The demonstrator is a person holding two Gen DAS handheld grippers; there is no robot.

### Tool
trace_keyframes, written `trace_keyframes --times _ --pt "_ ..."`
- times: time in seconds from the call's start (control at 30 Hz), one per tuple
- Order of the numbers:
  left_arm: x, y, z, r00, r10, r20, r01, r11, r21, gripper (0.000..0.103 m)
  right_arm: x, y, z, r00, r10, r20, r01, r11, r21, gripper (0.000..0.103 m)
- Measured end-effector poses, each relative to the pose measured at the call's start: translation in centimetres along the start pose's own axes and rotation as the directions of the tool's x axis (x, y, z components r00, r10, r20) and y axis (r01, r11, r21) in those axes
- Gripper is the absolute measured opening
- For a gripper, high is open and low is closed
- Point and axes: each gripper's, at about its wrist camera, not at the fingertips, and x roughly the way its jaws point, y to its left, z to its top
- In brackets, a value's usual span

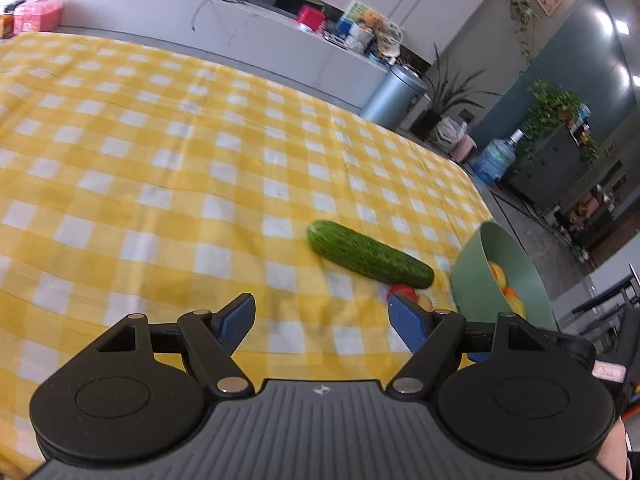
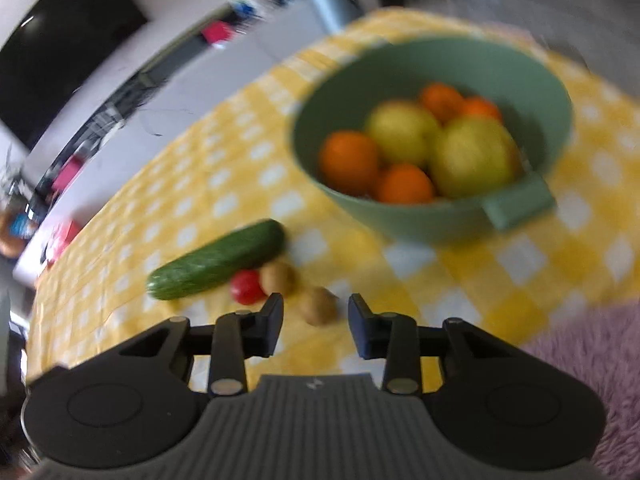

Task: Organize fruits
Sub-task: 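Move both open tools back toward the kiwis beside the cucumber, then grasp a small brown kiwi with the right tool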

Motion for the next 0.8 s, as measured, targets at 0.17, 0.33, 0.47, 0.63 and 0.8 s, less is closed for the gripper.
trace_keyframes --times 0.17,0.33,0.47,0.63,0.8 --pt "0.5 -1.0 -0.5 1.000 -0.017 -0.024 0.018 0.999 0.037 0.089 0.9 0.7 0.2 0.999 -0.038 0.009 0.038 0.999 -0.025 0.034" --pt "0.6 -1.3 -0.8 1.000 0.013 -0.023 -0.011 0.998 0.064 0.089 2.7 1.3 0.9 0.998 -0.027 -0.060 0.025 0.999 -0.033 0.034" --pt "0.7 -1.0 -0.8 0.999 0.001 -0.033 0.000 0.999 0.046 0.089 3.0 1.4 0.9 0.996 -0.037 -0.082 0.033 0.998 -0.047 0.033" --pt "0.9 -1.0 -0.8 0.999 0.006 -0.043 -0.004 0.999 0.047 0.089 3.5 1.2 1.0 0.995 -0.040 -0.086 0.040 0.999 -0.011 0.031" --pt "1.0 -1.1 -0.9 0.999 0.012 -0.053 -0.009 0.999 0.053 0.089 3.6 1.7 1.0 0.995 -0.060 -0.079 0.058 0.998 -0.031 0.030"
